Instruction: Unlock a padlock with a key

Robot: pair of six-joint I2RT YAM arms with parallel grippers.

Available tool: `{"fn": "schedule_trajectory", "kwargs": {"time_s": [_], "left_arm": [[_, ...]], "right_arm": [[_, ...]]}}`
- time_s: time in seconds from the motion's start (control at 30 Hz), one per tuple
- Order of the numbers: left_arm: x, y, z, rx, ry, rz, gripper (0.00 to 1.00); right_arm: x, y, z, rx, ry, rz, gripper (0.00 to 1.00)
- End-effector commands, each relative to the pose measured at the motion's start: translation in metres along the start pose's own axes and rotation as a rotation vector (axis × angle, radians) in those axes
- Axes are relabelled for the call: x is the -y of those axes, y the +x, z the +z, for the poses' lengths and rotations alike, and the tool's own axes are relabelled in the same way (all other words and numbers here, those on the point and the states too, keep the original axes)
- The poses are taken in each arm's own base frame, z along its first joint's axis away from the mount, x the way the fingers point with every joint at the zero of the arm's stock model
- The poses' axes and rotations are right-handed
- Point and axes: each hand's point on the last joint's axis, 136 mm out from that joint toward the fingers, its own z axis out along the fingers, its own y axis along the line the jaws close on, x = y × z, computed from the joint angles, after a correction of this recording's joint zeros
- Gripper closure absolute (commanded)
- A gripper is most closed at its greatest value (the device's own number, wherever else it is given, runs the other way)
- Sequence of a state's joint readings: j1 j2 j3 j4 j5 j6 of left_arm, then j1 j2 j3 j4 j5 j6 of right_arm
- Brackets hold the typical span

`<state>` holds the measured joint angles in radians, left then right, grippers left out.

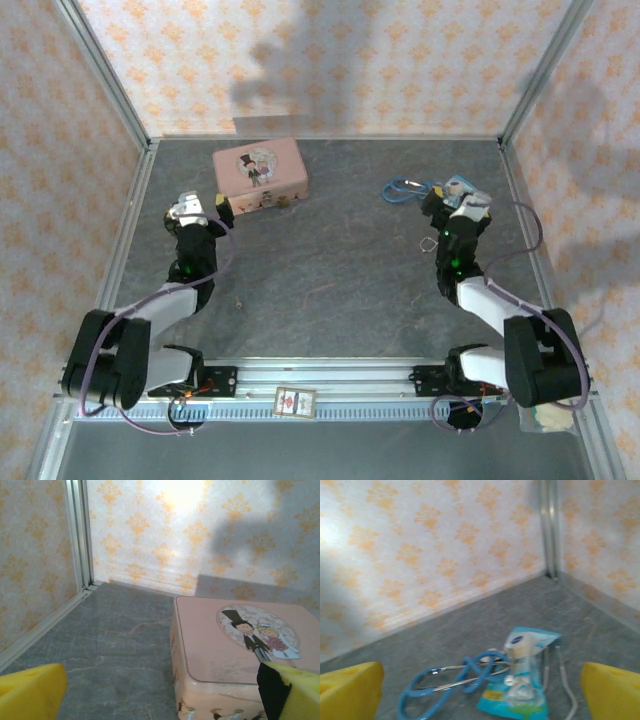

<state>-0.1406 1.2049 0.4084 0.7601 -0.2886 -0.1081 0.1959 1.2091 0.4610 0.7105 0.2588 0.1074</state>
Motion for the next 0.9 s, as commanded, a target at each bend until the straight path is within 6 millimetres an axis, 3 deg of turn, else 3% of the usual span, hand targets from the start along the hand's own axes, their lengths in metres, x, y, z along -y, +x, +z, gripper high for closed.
{"fn": "schedule_trajectory", "kwargs": {"time_s": [0.0, 0.2, 0.37, 0.47, 0.6, 0.87], "left_arm": [[-0.014, 0.031, -0.01, -0.204, -0.081, -0.032, 0.01], [0.005, 0.052, -0.03, -0.381, 0.007, -0.299, 0.01], [0.02, 0.104, -0.065, -0.64, 0.058, -0.441, 0.1], [0.027, 0.13, -0.091, -0.751, 0.08, -0.446, 0.15], [0.035, 0.16, -0.124, -0.846, 0.084, -0.436, 0.17], [0.028, 0.197, -0.151, -0.883, 0.008, -0.386, 0.16]], "right_arm": [[-0.028, 0.032, -0.009, -0.209, -0.062, 0.033, 0.0], [-0.101, 0.061, -0.035, -0.478, -0.26, -0.011, 0.0], [-0.138, 0.096, -0.075, -0.684, -0.397, -0.068, 0.0], [-0.151, 0.113, -0.097, -0.765, -0.454, -0.062, 0.0], [-0.158, 0.131, -0.109, -0.83, -0.45, -0.063, 0.0], [-0.168, 0.139, -0.114, -0.839, -0.452, -0.077, 0.0]]}}
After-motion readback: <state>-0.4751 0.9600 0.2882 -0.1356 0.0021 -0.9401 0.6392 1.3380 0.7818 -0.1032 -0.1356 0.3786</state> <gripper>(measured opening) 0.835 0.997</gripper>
